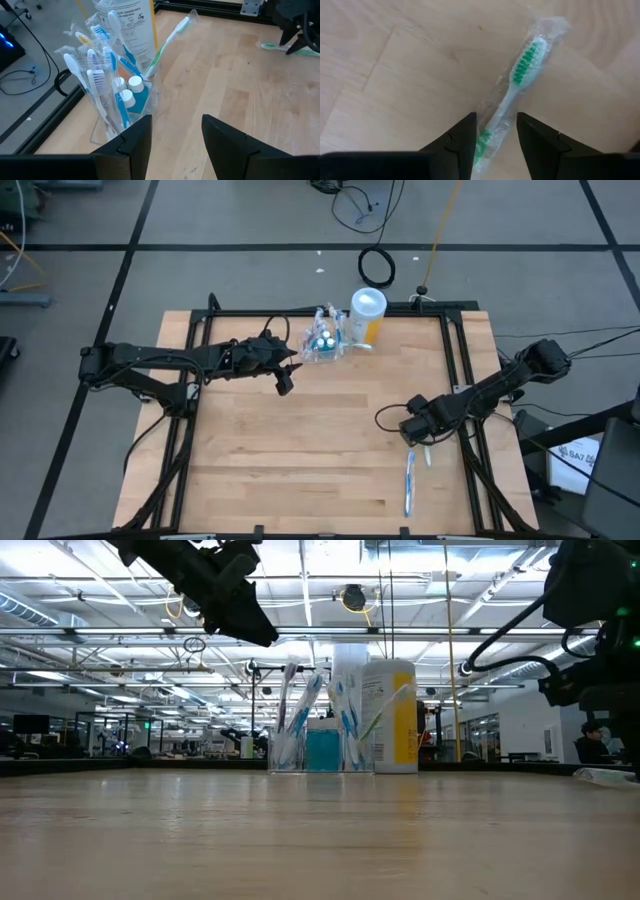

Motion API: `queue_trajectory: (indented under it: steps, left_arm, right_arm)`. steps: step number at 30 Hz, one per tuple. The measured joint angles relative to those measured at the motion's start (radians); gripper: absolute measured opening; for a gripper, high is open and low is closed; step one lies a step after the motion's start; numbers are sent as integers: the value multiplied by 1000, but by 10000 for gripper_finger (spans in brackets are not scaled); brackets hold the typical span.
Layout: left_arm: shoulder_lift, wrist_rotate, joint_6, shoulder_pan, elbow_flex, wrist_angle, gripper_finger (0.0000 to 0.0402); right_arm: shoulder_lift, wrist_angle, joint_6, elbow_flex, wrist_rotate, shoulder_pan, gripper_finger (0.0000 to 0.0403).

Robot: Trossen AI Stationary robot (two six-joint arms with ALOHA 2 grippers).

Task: Pick & Place toothbrushing station
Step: Put the green toothbrush into the transparent organizer

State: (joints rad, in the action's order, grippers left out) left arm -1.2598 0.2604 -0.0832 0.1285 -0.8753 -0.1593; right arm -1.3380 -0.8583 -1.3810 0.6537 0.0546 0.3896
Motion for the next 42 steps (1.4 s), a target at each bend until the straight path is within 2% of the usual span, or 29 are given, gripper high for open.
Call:
queue_trajectory:
  steps: [5, 12, 14, 20, 27, 36, 39, 42]
  left_arm:
    - [0, 0, 1, 0, 0, 0, 179]
    - [0, 0, 1, 0, 0, 0, 179]
    - [0, 0, 1, 0, 0, 0, 180]
    - [0, 0, 1, 0, 0, 14, 179]
    - [0, -4, -13, 0, 0, 60, 179]
    - [-5, -168, -20, 0, 0, 67, 180]
    - [-24, -213, -23, 0, 0, 100, 179]
    - [-63, -256, -24, -2, -1, 170, 179]
  right_arm:
    - [-1, 22, 6, 0, 27, -15, 100]
    - [0, 66, 78, -9, 28, -22, 14]
    - [0, 102, 137, -10, 32, -22, 11]
    - [5, 368, 359, -6, 146, -43, 11]
    - [33, 793, 803, -5, 263, -128, 2]
    - [37, 1284, 1262, -3, 245, -285, 0]
    - [37, 1409, 1342, -3, 139, -342, 0]
    - [37, 1487, 1347, -3, 15, -390, 0]
